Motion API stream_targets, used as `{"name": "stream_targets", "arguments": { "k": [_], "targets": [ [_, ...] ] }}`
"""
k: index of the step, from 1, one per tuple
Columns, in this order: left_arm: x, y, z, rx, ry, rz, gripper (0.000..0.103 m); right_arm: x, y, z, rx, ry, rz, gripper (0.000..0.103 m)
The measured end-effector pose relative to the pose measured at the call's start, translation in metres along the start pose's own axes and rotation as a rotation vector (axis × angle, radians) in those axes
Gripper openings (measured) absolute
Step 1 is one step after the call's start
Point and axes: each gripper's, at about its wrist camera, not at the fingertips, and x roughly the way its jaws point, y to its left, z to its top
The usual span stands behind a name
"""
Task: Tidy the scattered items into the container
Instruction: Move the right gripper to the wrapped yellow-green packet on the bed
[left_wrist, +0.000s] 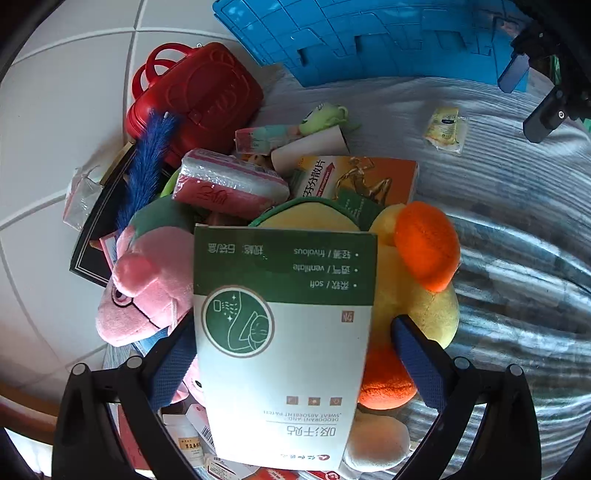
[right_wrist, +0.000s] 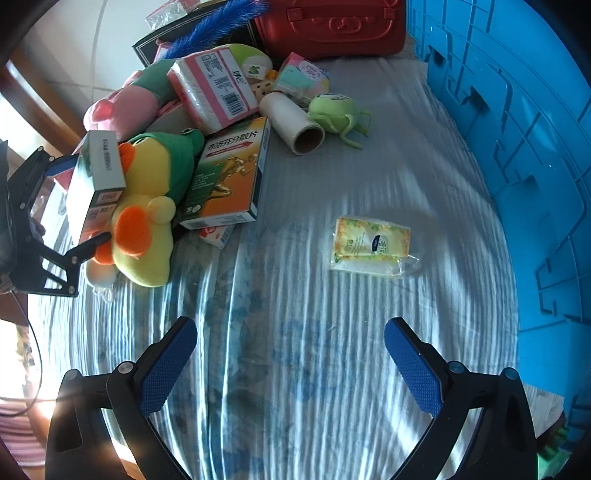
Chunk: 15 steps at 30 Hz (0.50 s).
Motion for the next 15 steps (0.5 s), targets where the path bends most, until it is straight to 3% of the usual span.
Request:
{"name": "stream_targets", "arguments": {
  "k": [2,3,7,15],
  "targets": [
    [0.000,0.004,0.000,-0.049,-0.011,-0.018,0.093,0.008,-0.005,0.004,0.011,-0.002,-0.018,0.103],
    [-0.002,0.007,0.000,-0.079,-0.018,-0.021,0.083,0.012,-0.007,0.006,0.015,-0.007,-0.027,0.103],
    [-0.009,0.021,-0.002,-0.195,-0.038,-0.045,0.082,0.029,-0.017,0.015,0.038,-0.036,-0.090,0.103],
    [-0.029,0.028,-0.005,-0.286,-0.063,-0.008,0.081,0.074,-0.041,0.027,0.080,-0.041,-0.199,0.103]
  ]
}}
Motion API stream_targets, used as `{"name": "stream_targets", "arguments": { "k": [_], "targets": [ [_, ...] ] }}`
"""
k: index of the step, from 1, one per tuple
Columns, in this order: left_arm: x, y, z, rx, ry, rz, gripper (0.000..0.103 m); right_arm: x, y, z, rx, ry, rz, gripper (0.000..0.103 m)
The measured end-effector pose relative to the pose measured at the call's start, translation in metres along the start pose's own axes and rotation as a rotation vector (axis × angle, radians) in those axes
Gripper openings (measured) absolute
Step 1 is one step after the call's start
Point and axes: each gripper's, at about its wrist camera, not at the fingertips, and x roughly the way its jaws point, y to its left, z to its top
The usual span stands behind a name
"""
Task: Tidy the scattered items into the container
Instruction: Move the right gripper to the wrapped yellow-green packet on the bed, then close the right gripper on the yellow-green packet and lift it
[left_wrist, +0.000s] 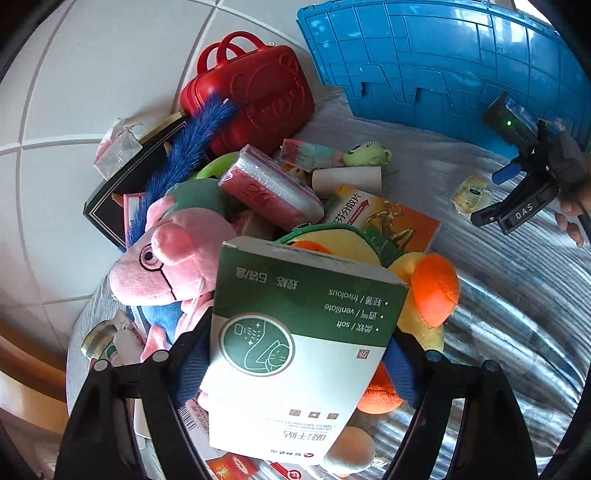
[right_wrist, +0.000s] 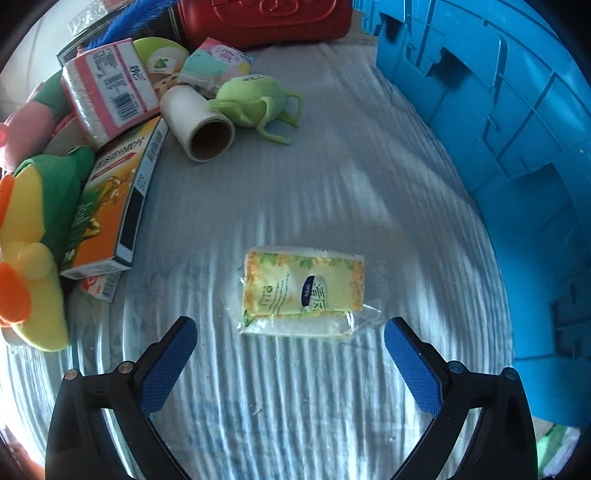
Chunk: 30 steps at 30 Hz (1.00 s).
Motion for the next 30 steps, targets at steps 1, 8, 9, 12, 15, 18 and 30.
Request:
{"name": "stream_targets", "arguments": {
  "k": [1,8,9,12,15,18,30],
  "targets": [
    [-0.002,0.000,0.000,-0.009,-0.002,0.001,0.081,0.004,0.002,0.001,-0.018,-0.003,-0.018,0.103],
    [-0.015,-0.003,-0.002,-0.070,-0.010,0.019,0.081,0.014,0.004,0.003,-0.041,-0.013,-0.038,0.074],
    [-0.018,-0.002,-0.002,-0.084,-0.014,0.020,0.081,0.012,0.005,0.003,-0.051,-0.016,-0.036,0.069],
    [-0.026,0.000,0.000,-0.117,-0.022,0.029,0.081,0.005,0.005,0.002,-0.053,-0.025,-0.018,0.054],
    [-0.032,0.002,0.002,-0.142,-0.021,0.041,0.081,-0.002,0.005,0.000,-0.054,-0.028,0.007,0.050],
    [-0.035,0.004,0.004,-0.158,0.000,0.063,0.081,-0.007,0.008,-0.001,-0.058,-0.030,0.026,0.048],
    [-0.076,0.005,0.020,-0.286,0.013,0.103,0.081,-0.085,0.024,-0.007,-0.066,-0.098,0.105,0.048]
  ]
}}
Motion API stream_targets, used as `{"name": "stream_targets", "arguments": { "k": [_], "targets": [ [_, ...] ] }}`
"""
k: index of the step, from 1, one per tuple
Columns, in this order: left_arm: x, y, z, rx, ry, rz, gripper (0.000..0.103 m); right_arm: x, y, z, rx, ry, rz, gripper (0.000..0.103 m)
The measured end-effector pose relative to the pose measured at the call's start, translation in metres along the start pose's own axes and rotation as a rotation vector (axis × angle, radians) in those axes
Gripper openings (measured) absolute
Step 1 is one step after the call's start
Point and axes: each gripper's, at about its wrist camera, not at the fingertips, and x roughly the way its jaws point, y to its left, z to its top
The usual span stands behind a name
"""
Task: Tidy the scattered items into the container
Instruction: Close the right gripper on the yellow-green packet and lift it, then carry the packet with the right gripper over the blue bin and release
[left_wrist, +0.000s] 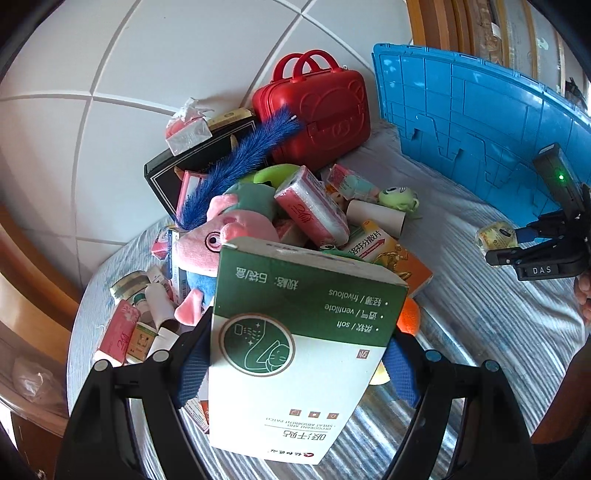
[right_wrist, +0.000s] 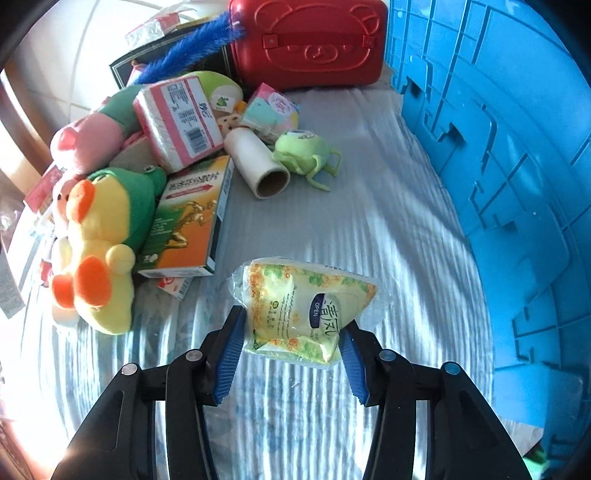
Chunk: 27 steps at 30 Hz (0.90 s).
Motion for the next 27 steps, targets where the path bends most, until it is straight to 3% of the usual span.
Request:
{"name": "stream_targets", "arguments": {
  "k": [8,18,27],
  "targets": [
    [-0.041,-0.002,0.020,-0.084,-0.027,0.001,0.081,-0.076,0.006,0.014,-0.018,-0.080,0.061,0.048],
    [-0.094,-0.019,0.053,-0.100,-0.079,0.011,0.081,-0.174,-0.003,0.021,-0.032,-0.185,0.096,0.048],
    [-0.129,-0.045,0.088,-0.108,-0.135,0.006,0.081,-0.230,-0.027,0.021,-0.018,-0.267,0.123,0.049]
  ]
}}
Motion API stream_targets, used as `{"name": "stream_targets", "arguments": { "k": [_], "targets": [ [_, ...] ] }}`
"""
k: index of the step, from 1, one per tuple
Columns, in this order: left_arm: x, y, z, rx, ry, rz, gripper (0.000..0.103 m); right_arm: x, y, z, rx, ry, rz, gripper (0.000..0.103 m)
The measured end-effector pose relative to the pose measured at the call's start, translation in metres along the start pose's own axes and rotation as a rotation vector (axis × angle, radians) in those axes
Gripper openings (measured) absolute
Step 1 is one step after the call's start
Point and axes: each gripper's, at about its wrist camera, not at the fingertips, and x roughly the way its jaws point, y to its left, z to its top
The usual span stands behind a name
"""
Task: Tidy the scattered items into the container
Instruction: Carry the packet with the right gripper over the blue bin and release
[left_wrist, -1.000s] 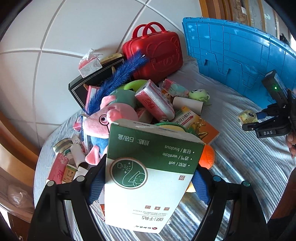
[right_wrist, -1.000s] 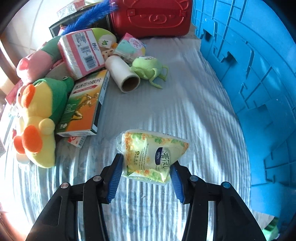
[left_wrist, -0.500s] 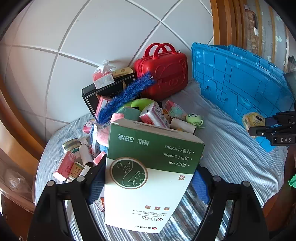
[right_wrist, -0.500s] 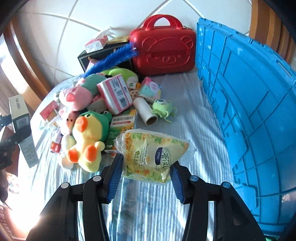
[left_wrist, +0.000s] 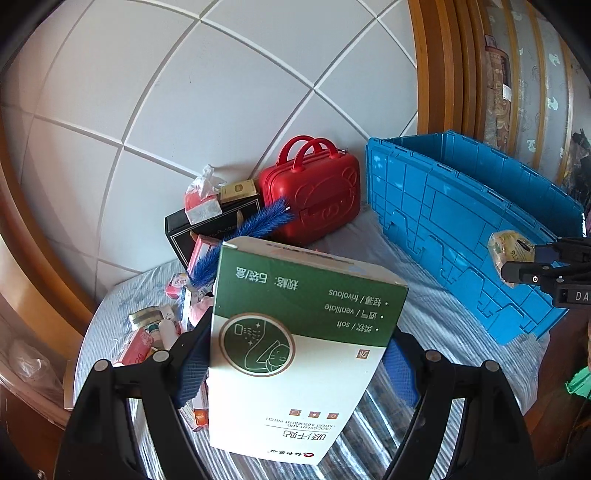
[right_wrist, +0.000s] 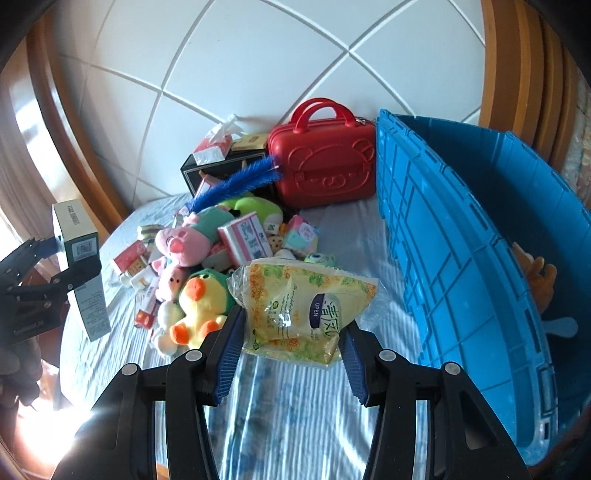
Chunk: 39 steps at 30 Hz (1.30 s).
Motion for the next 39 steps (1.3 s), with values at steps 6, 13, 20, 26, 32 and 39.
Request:
{"name": "stream_targets", "arguments": {
  "k": [6,13,20,26,32,39],
  "targets": [
    [-0.010,-0.027,0.022,0.034,-0.019,-0.009,0.081,-0.035,-0.019,0.004,0.016,-0.048,0.013,0.049],
    [-0.013,-0.066,0.048,0.085,-0.039,-0.038,0.081,-0.071,-0.048,0.011,0.042,-0.107,0.001,0.049],
    [-0.007,-0.114,0.075,0.154,-0.054,-0.085,0.081,-0.096,-0.085,0.017,0.079,-0.154,-0.034,0.049],
    [-0.005,-0.157,0.105,0.218,-0.096,-0.129,0.081,-0.107,-0.119,0.016,0.122,-0.174,-0.062,0.049],
    [0.001,-0.199,0.134,0.267,-0.129,-0.178,0.081,-0.113,-0.152,0.015,0.160,-0.186,-0.093,0.049],
    [0.017,-0.247,0.160,0.315,-0.144,-0.228,0.081,-0.118,-0.189,0.016,0.205,-0.193,-0.129,0.048]
  ]
}}
